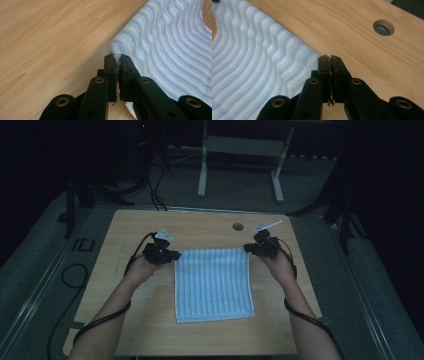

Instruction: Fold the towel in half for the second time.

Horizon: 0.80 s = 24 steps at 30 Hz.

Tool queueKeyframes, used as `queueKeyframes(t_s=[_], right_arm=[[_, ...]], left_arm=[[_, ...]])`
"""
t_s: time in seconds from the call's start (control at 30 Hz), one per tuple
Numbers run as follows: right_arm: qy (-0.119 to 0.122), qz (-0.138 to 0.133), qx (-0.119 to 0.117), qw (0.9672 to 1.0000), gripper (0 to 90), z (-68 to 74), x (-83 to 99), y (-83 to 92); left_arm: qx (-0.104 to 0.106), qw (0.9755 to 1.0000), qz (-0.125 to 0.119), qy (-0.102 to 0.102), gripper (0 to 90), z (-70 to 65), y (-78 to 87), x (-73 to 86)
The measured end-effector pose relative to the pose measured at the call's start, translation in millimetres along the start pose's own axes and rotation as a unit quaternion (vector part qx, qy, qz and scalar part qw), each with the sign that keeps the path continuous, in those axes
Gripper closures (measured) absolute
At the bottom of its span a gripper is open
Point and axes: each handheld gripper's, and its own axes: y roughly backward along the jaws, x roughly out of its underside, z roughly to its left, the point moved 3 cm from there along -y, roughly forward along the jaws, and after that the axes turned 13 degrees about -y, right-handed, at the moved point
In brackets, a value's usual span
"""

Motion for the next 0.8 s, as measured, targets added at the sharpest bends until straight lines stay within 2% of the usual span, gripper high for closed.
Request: queueKeyframes(t_s=[0.2,0.27,0.37,0.5,0.57,0.7,0.8], right_arm=[[0.016,-0.016,-0.009,0.9997,87.2,9.1,15.2,16.9],[0.021,-0.022,-0.013,0.9994,87.2,11.5,23.0,24.1],[0.022,-0.03,-0.021,0.9991,87.1,15.3,33.6,33.8],[0.025,-0.038,-0.025,0.9986,87.1,20.7,48.7,43.8],[0.027,-0.039,-0.032,0.9984,87.1,24.3,58.2,48.2],[0.03,-0.04,-0.034,0.9982,87.1,31.4,76.7,55.3],[0.039,-0.039,-0.03,0.998,87.1,38.1,89.5,59.5]], left_arm=[[0.007,0.9993,-0.013,-0.034,85.8,-17.9,16.9,-0.2],[0.015,0.9992,-0.017,-0.033,85.8,-22.9,21.3,1.0],[0.021,0.9985,-0.02,-0.046,85.8,-33.5,28.3,1.3],[0.029,0.9972,-0.029,-0.062,85.7,-50.7,36.8,5.1],[0.036,0.9968,-0.034,-0.062,85.7,-60.3,39.4,9.3],[0.041,0.9953,-0.028,-0.083,85.6,-81.6,42.5,18.4],[0.047,0.9948,-0.025,-0.087,85.6,-93.5,44.3,23.9]])
